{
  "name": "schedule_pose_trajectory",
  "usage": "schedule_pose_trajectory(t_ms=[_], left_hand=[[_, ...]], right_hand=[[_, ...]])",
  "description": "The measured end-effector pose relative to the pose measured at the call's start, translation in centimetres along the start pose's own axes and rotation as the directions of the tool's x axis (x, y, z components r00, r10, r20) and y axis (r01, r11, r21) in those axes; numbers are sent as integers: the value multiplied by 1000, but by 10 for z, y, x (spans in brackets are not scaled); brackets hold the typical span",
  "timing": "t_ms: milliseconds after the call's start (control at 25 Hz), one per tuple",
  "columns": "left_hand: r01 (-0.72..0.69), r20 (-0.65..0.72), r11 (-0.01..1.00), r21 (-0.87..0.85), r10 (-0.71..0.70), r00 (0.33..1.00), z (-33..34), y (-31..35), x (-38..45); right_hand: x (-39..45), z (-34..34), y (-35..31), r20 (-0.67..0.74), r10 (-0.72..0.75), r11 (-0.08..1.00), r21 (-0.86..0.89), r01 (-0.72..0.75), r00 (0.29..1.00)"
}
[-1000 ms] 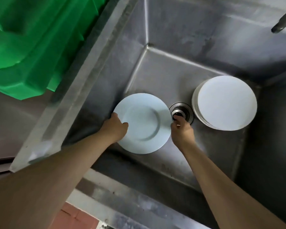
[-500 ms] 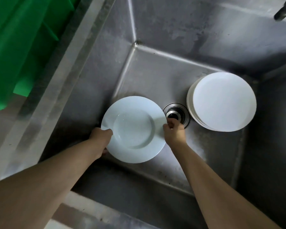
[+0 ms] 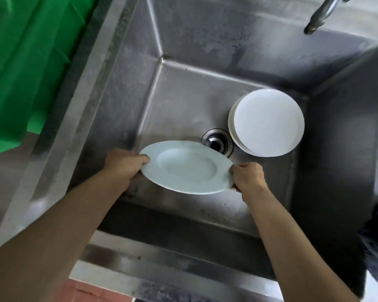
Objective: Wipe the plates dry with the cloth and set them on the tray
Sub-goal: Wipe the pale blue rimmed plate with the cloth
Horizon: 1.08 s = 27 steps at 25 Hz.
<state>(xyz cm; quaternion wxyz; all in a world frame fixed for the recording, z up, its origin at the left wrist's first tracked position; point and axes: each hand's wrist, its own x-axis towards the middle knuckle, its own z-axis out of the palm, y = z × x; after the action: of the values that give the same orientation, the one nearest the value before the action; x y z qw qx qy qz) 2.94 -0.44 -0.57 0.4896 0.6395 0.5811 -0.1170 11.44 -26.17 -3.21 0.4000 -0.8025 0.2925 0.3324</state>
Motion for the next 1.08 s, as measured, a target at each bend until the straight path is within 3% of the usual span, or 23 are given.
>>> schedule_pose_trajectory(t_ms=[120, 240, 480, 560, 640, 800, 920, 1080], left_hand=[[90, 40, 986, -141, -85, 996, 0, 19, -6], [70, 46, 985, -160, -63, 997, 0, 30, -12], [-56, -66, 952, -300, 37, 997, -11, 30, -36], [-43, -15, 900, -434, 40, 999, -17, 30, -51], [16, 127, 820, -573, 69, 989, -23, 28, -69], [48, 357, 714, -699, 290, 888, -33, 22, -106], [21, 392, 699, -715, 375, 840, -38, 26, -131], [-72, 292, 756, -651, 337, 895, -35, 40, -154]], right_hand=[[-10, -7, -3, 86, 122, 985, 114, -132, 989], [-19, -9, -1, 104, 142, 963, 215, -162, 984], [-55, -15, 14, 163, -47, 876, 481, -38, 986], [-70, -11, 20, 142, -135, 810, 585, 27, 981], [-84, -6, 26, 111, -179, 739, 671, 59, 978], [-109, -4, 34, 101, -218, 641, 765, 65, 971], [-127, -9, 37, 95, -226, 614, 787, 66, 970], [-141, -22, 33, 65, -240, 626, 773, 104, 969]])
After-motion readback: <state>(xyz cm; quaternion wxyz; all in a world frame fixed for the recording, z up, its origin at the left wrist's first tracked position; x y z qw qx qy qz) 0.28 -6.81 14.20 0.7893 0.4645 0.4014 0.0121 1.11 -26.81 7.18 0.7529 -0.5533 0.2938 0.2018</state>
